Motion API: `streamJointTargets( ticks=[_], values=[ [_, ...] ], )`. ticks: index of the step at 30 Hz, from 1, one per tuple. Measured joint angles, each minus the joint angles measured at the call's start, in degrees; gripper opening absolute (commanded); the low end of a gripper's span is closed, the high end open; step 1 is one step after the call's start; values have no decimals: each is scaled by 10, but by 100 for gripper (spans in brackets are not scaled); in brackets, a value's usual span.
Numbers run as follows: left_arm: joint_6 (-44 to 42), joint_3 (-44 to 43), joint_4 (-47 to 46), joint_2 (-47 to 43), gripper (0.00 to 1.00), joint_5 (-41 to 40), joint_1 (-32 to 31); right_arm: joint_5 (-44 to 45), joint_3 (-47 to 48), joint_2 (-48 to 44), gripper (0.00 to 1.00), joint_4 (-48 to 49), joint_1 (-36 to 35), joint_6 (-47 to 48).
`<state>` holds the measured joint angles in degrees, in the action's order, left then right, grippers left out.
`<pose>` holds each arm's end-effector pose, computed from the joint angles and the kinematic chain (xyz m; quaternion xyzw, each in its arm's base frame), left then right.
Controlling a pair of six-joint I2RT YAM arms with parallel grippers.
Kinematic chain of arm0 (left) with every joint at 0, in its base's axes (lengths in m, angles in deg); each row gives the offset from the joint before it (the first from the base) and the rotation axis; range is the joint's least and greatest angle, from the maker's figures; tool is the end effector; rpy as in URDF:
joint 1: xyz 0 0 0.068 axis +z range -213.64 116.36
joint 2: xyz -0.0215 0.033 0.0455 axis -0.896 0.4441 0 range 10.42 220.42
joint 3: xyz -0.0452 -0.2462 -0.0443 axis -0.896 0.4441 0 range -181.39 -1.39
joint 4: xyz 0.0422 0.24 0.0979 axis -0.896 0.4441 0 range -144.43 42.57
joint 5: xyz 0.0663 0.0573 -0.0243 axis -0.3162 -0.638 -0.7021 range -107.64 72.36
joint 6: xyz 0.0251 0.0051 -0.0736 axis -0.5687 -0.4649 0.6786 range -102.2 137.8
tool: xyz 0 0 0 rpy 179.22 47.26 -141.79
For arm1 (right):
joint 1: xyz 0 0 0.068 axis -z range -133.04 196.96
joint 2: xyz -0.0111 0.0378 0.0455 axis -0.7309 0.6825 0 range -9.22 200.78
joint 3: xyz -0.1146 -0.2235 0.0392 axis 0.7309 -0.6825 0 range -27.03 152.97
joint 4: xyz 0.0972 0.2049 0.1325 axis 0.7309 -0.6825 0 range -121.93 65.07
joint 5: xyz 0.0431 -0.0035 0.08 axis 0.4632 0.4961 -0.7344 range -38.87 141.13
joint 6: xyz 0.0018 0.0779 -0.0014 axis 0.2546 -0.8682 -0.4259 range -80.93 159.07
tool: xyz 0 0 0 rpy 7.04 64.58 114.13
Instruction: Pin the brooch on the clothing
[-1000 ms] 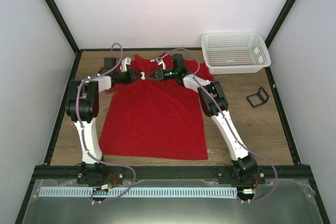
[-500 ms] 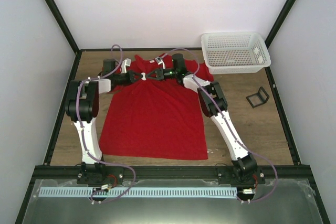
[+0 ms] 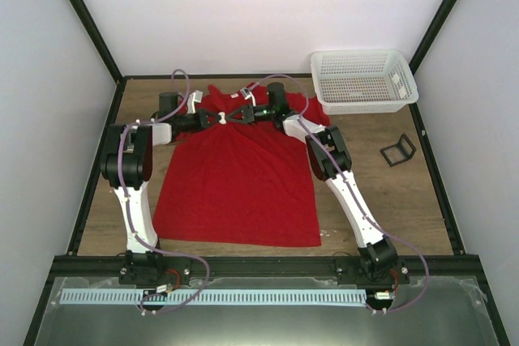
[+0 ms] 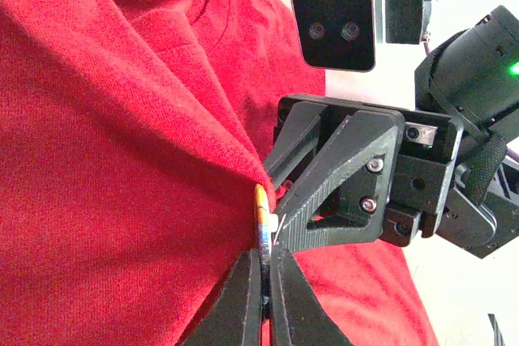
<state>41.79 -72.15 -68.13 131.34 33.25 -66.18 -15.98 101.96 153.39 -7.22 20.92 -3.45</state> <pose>0.4401 -0.0714 0.1039 0.0402 0.8282 -0.4667 0.3078 0.5013 0.3133 0.0729 -0.2342 0.7060 0.6474 0.1664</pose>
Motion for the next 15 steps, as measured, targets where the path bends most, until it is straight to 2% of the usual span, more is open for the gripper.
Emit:
streamJointTargets(
  ticks=[7, 15],
  values=[
    [0, 1, -9, 0, 0, 2, -3, -5, 6, 2, 8, -7, 2, 1],
    [-1, 1, -9, 0, 0, 2, -6, -8, 7, 2, 19, -9, 4, 6]
  ],
)
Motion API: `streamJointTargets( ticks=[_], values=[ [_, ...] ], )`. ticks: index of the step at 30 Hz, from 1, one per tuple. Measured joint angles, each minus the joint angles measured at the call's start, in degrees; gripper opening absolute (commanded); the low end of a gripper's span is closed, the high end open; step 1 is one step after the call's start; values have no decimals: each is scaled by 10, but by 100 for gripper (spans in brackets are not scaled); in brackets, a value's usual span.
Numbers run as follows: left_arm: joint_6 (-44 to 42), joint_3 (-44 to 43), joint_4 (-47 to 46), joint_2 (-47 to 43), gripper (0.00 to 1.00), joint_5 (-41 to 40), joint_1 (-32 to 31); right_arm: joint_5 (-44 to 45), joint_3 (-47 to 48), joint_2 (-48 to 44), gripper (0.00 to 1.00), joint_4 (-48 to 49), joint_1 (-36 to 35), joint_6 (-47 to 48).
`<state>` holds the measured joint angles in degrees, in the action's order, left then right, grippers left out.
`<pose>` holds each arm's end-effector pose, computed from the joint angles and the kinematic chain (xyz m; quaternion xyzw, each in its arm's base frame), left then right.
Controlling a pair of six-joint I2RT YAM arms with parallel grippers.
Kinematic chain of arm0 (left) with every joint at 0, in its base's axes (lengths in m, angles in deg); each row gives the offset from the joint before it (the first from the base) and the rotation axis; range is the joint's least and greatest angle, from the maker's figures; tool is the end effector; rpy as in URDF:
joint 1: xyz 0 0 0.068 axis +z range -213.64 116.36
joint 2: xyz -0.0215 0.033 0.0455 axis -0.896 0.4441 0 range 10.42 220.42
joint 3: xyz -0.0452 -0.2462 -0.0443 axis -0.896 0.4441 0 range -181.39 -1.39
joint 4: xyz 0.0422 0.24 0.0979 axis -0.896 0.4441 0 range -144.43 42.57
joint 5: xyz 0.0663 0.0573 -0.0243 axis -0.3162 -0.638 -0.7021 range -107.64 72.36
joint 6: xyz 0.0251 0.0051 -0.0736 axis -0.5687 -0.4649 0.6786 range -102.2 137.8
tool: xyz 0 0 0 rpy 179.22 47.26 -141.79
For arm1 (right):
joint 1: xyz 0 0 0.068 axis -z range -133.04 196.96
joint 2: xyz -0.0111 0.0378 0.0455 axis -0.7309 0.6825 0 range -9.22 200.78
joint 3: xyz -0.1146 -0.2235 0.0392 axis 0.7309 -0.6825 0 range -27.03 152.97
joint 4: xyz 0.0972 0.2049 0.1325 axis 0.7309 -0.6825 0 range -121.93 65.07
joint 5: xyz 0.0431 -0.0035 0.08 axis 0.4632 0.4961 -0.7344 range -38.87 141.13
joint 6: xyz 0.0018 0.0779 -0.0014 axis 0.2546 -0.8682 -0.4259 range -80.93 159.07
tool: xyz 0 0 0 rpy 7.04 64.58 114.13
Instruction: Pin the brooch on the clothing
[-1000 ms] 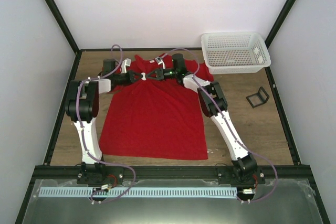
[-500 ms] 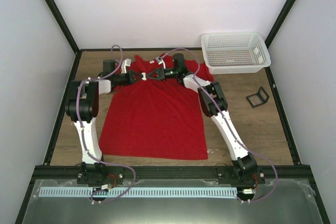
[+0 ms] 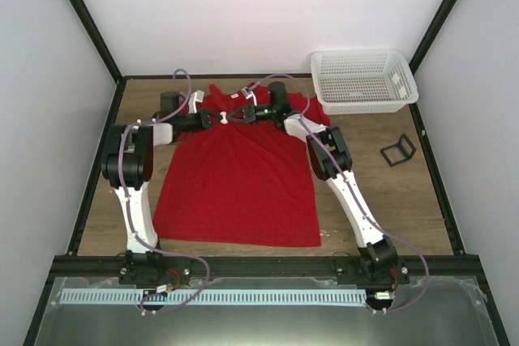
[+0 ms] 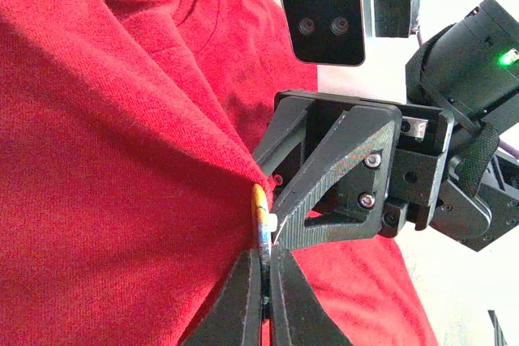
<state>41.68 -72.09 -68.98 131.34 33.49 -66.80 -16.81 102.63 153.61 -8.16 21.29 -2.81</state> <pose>0.4399 -0.0764 0.1051 0.0495 0.8250 -0.4696 0.3106 0.5031 0.3103 0.0734 -0.2377 0.7046 0.6481 0.1642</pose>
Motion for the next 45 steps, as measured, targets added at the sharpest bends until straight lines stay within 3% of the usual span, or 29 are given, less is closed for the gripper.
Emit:
streamJointTargets(
  ticks=[28, 37, 45],
  values=[
    [60, -1, -38, 8, 0, 33, 5, -2, -31, 0, 32, 101, 4, -70],
    [60, -1, -42, 8, 0, 37, 5, -2, -31, 1, 43, 105, 4, -73],
    [68, -1, -48, 9, 0, 41, 6, -2, -31, 4, 38, 120, 4, -84]
  ],
)
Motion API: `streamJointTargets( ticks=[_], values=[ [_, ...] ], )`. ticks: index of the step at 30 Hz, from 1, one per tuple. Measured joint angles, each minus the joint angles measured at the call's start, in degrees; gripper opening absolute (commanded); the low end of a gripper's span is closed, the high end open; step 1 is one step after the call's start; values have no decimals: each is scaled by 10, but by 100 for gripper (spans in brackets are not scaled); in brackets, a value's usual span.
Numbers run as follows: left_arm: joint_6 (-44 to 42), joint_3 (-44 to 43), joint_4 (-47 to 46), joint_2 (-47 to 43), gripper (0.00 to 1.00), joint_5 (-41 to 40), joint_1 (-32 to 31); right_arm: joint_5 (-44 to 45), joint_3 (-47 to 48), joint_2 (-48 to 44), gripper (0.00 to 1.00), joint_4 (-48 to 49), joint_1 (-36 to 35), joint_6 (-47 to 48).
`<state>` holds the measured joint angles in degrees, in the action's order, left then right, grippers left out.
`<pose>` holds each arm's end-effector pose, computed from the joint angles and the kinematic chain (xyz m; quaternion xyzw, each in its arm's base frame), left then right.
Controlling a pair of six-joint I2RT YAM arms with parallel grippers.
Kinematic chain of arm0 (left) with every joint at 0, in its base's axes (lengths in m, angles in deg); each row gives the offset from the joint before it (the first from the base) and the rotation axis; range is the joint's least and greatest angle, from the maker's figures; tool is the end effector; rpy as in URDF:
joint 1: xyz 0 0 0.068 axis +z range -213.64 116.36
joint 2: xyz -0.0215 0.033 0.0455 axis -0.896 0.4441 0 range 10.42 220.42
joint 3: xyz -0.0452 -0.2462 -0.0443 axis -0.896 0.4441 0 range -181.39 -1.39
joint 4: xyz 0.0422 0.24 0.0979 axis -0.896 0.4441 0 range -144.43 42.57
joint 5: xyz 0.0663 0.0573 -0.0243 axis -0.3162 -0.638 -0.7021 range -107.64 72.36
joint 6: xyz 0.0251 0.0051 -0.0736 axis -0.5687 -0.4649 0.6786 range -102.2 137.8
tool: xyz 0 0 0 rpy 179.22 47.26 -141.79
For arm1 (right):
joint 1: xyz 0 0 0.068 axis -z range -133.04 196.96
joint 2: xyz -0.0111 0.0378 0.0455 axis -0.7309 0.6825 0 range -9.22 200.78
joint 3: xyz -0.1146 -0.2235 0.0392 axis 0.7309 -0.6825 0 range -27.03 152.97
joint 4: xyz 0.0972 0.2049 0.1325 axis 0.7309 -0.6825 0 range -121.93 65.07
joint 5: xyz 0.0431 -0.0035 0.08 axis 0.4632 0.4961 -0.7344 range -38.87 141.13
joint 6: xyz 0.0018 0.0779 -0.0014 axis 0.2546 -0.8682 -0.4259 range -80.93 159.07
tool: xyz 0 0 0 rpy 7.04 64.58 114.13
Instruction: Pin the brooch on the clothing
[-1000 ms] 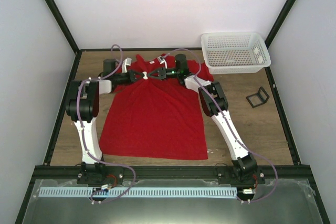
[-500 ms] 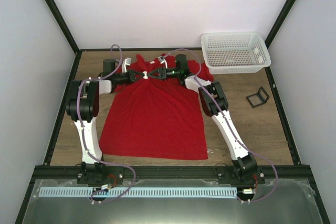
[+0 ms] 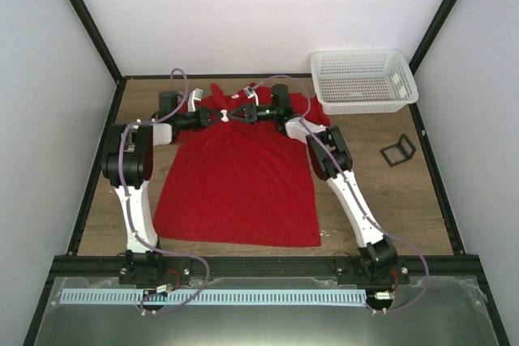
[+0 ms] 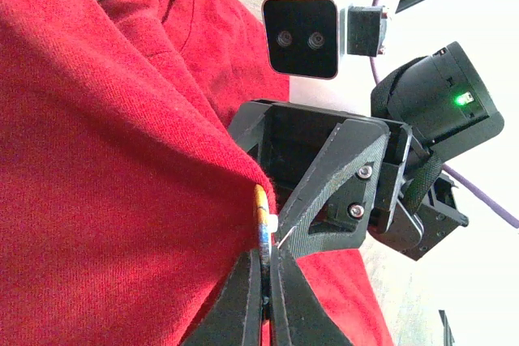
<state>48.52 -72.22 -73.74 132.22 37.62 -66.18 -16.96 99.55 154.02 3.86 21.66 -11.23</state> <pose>0.4430 -0.0746 0.1092 0.0310 0.8054 -0.5116 0.2978 0.5031 0.3062 0.0717 -0.2238 0.6895 0.6672 0.1714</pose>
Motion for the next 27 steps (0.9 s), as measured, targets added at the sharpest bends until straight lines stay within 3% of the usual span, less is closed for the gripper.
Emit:
streamJointTargets(
  ticks=[11, 21, 27],
  values=[
    [7, 0, -5, 0, 0, 1, 1, 2, -6, 0, 44, 19, 0, -17],
    [5, -8, 1, 6, 0, 5, 4, 3, -48, -1, 45, 136, 1, -65],
    [3, -12, 12, 9, 0, 6, 5, 1, -48, -1, 37, 134, 1, -60]
  ],
)
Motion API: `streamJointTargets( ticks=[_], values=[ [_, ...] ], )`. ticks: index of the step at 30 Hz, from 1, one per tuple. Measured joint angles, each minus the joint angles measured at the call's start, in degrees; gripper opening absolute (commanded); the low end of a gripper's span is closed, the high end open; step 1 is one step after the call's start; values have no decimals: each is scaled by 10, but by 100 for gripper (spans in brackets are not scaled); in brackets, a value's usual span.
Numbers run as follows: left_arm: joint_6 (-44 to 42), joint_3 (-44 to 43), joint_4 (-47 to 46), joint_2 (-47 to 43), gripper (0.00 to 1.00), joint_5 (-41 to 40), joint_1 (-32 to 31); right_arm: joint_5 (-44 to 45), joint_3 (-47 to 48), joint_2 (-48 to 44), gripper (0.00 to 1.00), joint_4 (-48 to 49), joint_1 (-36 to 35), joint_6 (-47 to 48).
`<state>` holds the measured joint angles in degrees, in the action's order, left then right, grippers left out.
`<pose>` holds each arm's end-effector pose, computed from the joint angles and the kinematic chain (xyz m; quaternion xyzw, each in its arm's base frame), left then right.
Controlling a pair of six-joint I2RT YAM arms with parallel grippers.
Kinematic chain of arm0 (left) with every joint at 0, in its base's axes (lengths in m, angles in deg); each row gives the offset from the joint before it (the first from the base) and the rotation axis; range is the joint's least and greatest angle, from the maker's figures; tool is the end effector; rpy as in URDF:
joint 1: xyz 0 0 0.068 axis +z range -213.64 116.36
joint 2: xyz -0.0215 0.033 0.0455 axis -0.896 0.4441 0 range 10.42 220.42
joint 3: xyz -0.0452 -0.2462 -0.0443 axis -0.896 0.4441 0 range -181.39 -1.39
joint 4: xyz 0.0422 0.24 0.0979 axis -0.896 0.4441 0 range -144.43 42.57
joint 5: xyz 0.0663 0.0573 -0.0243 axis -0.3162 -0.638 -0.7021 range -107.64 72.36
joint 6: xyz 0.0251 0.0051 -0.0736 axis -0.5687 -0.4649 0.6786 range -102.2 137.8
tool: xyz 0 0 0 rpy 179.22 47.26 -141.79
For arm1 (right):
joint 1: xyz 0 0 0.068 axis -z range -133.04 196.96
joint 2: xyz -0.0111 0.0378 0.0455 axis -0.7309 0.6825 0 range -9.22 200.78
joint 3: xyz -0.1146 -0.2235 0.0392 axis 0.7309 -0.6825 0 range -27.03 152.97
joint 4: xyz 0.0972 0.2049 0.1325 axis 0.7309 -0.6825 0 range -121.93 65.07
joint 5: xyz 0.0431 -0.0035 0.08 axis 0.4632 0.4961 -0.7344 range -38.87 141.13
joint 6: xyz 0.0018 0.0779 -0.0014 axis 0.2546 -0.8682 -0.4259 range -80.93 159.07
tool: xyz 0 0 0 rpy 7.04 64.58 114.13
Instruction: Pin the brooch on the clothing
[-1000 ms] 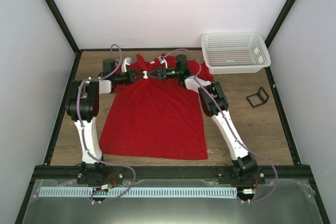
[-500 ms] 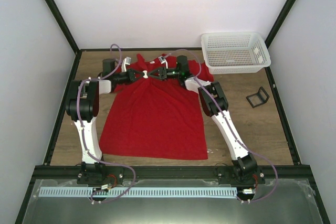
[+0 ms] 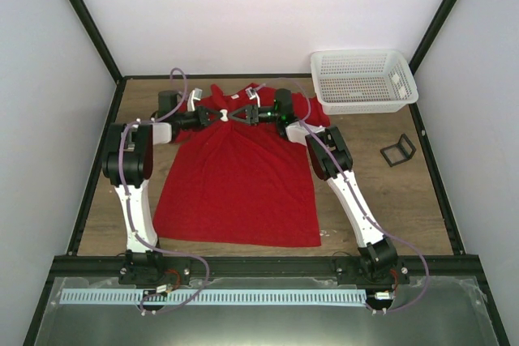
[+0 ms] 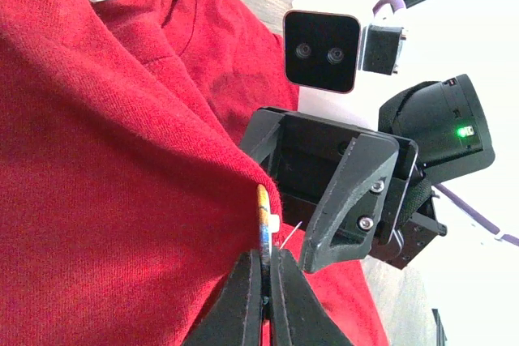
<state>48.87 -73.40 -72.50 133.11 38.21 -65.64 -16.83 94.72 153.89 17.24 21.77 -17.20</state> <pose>0.4462 -0.0709 0.1069 0.0232 0.8067 -0.5145 0.2897 0.4965 0.3018 0.0684 -0.2275 0.6675 0.6827 0.1914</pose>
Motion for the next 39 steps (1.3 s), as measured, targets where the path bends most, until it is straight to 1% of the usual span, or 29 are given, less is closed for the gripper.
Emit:
streamJointTargets(
  ticks=[4, 13, 17, 24, 29, 39],
  values=[
    [3, 0, -11, 0, 0, 7, 1, -1, 2, 0, 34, -5, 0, 3],
    [7, 5, -33, 0, 0, 12, 0, -9, 20, 3, 35, -38, 0, 3],
    [8, 5, -33, 0, 0, 12, -1, -10, 23, 4, 38, -43, 0, 4],
    [9, 5, -34, 0, 0, 13, -3, -13, 26, 5, 38, -47, 0, 5],
    [6, 5, -34, 0, 0, 13, -3, -20, 43, 13, 34, -58, 0, 8],
    [-18, 5, -31, 0, 0, 14, -6, -31, 51, 15, 32, -71, 0, 16]
  ],
)
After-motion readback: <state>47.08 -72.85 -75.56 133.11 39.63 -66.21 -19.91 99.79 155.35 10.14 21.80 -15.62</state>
